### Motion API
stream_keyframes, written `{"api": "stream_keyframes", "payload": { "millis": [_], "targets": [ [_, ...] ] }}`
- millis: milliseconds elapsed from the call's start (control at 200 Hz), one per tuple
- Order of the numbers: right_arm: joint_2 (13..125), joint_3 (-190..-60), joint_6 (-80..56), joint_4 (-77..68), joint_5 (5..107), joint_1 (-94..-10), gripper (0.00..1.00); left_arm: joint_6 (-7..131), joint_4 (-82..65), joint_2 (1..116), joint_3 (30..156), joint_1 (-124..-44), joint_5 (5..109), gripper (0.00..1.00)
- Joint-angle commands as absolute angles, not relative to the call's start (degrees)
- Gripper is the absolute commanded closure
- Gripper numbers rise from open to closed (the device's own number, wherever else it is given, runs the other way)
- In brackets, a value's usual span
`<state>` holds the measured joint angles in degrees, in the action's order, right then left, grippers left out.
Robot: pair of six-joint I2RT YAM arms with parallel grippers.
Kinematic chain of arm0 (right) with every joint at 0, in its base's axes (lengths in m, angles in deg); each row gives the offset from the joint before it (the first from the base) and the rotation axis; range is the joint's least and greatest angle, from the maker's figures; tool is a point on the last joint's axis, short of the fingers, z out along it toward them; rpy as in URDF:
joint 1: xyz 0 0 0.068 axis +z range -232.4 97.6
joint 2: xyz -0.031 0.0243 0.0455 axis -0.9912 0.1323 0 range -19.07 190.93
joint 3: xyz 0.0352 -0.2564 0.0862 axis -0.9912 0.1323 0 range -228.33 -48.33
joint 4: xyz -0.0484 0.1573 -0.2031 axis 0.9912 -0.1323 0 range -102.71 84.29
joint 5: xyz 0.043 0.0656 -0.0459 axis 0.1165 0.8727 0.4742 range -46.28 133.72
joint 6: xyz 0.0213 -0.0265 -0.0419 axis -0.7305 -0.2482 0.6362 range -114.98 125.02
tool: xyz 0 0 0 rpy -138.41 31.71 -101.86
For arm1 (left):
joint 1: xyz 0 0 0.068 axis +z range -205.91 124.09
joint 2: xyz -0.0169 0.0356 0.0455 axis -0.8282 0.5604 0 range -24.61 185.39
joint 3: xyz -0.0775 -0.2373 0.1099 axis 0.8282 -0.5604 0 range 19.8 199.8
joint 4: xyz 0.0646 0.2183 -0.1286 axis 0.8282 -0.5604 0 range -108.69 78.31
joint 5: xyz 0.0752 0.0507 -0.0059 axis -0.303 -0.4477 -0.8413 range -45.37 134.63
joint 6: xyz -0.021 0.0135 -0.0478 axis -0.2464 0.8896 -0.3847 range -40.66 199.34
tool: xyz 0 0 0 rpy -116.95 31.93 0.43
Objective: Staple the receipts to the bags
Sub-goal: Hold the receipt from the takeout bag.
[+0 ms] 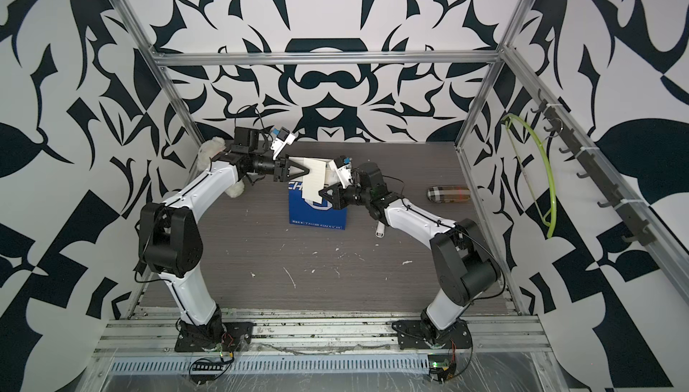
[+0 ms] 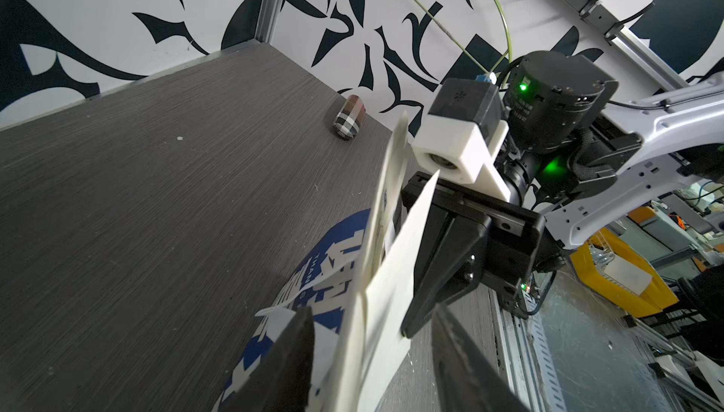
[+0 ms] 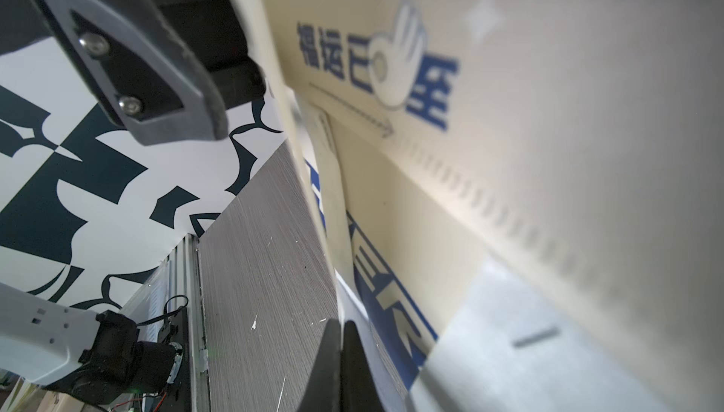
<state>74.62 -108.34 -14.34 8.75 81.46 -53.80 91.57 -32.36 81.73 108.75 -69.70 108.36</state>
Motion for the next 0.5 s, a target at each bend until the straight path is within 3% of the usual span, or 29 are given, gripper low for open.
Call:
{"api": "stream_keyframes", "payload": {
  "millis": [0, 225, 495],
  "targets": [
    [74.2, -110.6, -15.4, 10.8, 81.2, -53.7, 1.0, 91.6, -32.8, 82.4, 110.4, -69.4, 109.6, 0.52],
    [74.8, -110.9, -15.4, 9.8, 81.7, -53.7, 1.0, 91.4, -32.6, 82.3, 110.8, -69.4, 109.7, 0.42],
    [74.9, -111.0, -15.5, 9.2, 81.7, -53.7, 1.0, 90.2, -31.6, 82.7, 111.2, -69.5, 110.5, 0.49]
  ]
}}
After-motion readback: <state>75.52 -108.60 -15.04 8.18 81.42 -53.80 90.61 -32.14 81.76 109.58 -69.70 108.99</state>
